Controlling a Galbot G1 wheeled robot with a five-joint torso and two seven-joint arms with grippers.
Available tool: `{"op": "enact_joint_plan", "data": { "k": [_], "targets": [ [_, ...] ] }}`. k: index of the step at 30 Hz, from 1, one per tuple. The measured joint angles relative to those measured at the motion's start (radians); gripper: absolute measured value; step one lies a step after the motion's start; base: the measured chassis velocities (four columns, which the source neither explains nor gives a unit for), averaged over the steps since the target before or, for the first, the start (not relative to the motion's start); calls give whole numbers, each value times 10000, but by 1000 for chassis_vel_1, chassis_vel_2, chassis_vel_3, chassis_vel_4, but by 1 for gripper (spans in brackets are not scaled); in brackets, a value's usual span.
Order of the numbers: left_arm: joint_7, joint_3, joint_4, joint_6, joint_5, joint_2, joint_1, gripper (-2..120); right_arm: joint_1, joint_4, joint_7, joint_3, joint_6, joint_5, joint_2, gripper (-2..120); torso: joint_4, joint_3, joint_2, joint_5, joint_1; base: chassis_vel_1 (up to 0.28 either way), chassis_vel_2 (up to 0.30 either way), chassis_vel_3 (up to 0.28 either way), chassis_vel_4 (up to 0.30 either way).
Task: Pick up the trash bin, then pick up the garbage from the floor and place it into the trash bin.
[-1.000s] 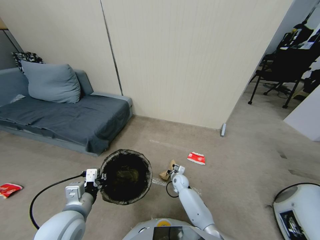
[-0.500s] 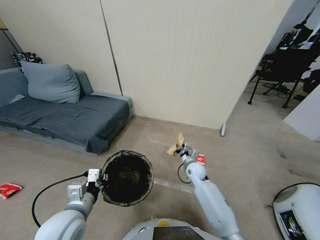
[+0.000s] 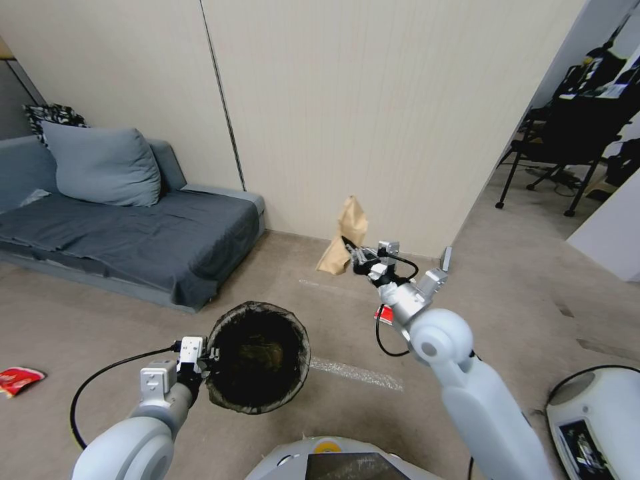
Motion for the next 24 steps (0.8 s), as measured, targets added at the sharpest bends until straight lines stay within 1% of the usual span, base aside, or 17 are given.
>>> {"op": "enact_joint_plan", "data": {
  "k": [1, 4, 5, 6, 7, 10, 12, 15, 17, 19, 24],
  "targets": [
    [-8, 20, 0, 23, -23, 44, -1, 2, 133, 113, -29, -398, -116, 75, -117, 2, 0, 0, 0, -1, 0, 0, 0, 0, 0],
    [-13, 27, 0, 32, -36, 62, -2, 2, 261, 155, -33, -760, -179, 118, -182, 2, 0, 0, 0, -1, 0, 0, 0, 0, 0],
    [-20, 36, 0, 45, -60, 67, -8, 2, 412, 147, -34, -1268, -230, 60, -211, 2, 1, 0, 0, -2, 0, 0, 0, 0, 0],
    [-27, 45, 0, 56, -77, 66, -18, 2, 462, 128, -35, -1504, -247, 9, -203, 2, 1, 0, 1, -2, 0, 0, 0, 0, 0],
    [-27, 45, 0, 56, -77, 66, -18, 2, 462, 128, -35, -1504, -247, 9, -203, 2, 1, 0, 1, -2, 0, 0, 0, 0, 0],
    [-58, 65, 0, 87, -123, 47, -39, 2, 633, 15, -31, -2575, -353, -222, 1, 2, 0, 0, 0, -1, 0, 0, 0, 0, 0],
    [-65, 66, 0, 96, -144, 47, -38, 2, 668, -2, -26, -2751, -377, -240, 42, 2, 1, 1, 0, -2, 0, 0, 0, 0, 0],
    [-100, 68, 0, 154, -265, 90, -38, 2, 827, -82, -16, -3489, -490, -326, 135, 2, 1, 0, 0, -2, 0, 0, 0, 0, 0],
    [-113, 68, 0, 164, -289, 100, -43, 2, 849, -96, -15, -3588, -507, -338, 134, 2, 1, 0, 1, -3, 0, 0, 0, 0, 0],
    [-194, 64, 0, 200, -424, 135, -64, 2, 878, -217, -15, -3912, -575, -492, 109, 2, 1, 0, 0, -3, 0, 0, 0, 0, 0],
    [-268, 54, 0, 205, -577, 162, -113, 2, 804, -364, 12, -4108, -662, -691, 52, 2, 1, 0, 0, -2, 0, 0, 0, 0, 0]
  ]
}}
